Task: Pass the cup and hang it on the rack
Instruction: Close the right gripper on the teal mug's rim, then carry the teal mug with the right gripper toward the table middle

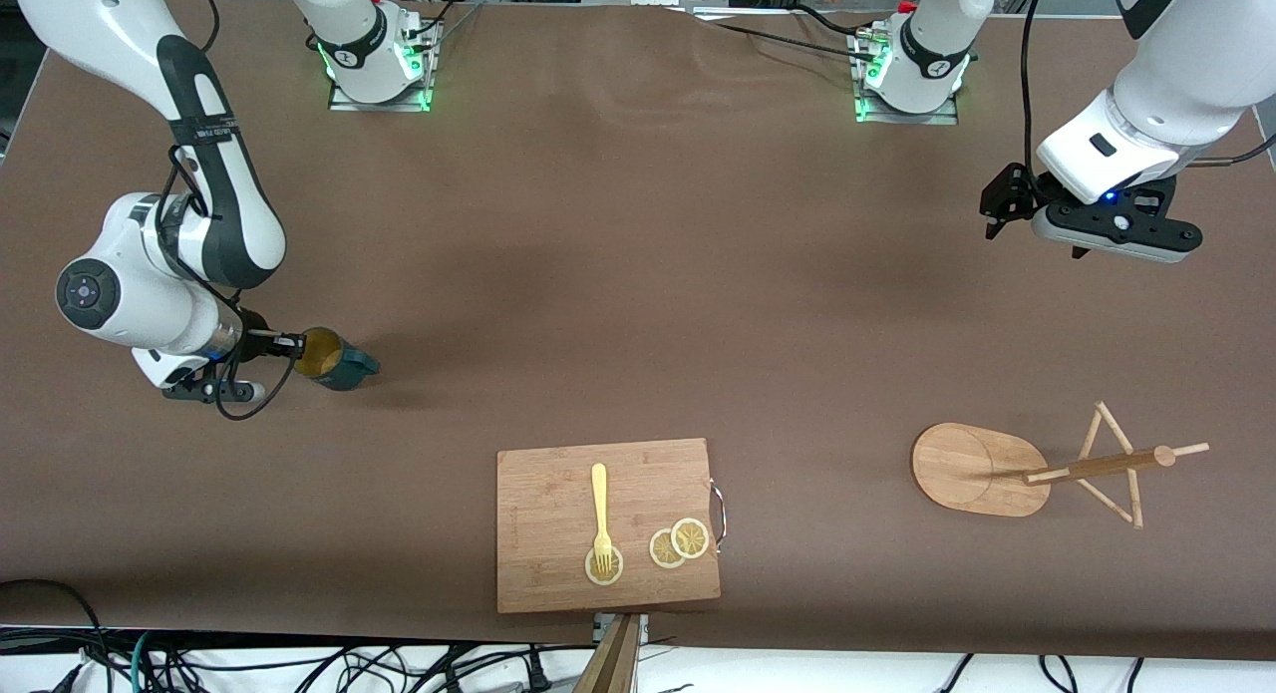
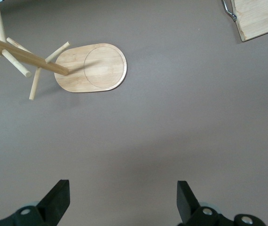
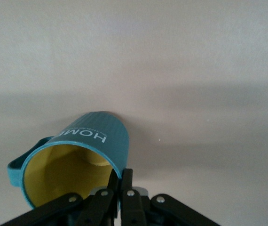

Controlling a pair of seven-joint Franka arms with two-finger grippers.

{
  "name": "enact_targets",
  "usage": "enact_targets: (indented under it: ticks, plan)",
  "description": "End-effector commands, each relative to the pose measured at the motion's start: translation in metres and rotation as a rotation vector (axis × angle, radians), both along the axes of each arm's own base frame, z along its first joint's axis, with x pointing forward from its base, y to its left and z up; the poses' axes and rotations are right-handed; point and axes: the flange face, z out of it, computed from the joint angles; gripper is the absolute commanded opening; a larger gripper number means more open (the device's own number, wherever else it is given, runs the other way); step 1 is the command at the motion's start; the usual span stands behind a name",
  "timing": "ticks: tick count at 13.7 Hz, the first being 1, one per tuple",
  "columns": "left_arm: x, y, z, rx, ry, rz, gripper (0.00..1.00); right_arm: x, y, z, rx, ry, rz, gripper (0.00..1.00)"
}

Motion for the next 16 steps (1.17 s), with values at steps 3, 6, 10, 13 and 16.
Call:
enact_targets:
  ticks: [3, 6, 10, 13, 16]
  plan:
    - [-0.004, 0.002, 0.006, -0.004, 0.003, 0.015, 1.00, 0.025, 0.046, 0.037, 0.038, -0.079, 0.065, 0.00]
    - [-0.003, 0.008, 0.006, -0.004, 0.006, 0.023, 1.00, 0.032, 0.092, 0.054, 0.051, -0.110, 0.045, 0.00]
    - [-0.004, 0.008, 0.006, -0.003, 0.007, 0.025, 1.00, 0.030, 0.185, 0.065, 0.065, -0.125, -0.072, 0.00]
    - [-0.004, 0.007, 0.006, -0.003, 0.007, 0.025, 1.00, 0.029, 0.254, 0.066, 0.077, -0.133, -0.191, 0.00]
    - [-0.004, 0.008, 0.006, -0.003, 0.007, 0.026, 1.00, 0.019, 0.337, 0.064, 0.099, -0.135, -0.309, 0.00]
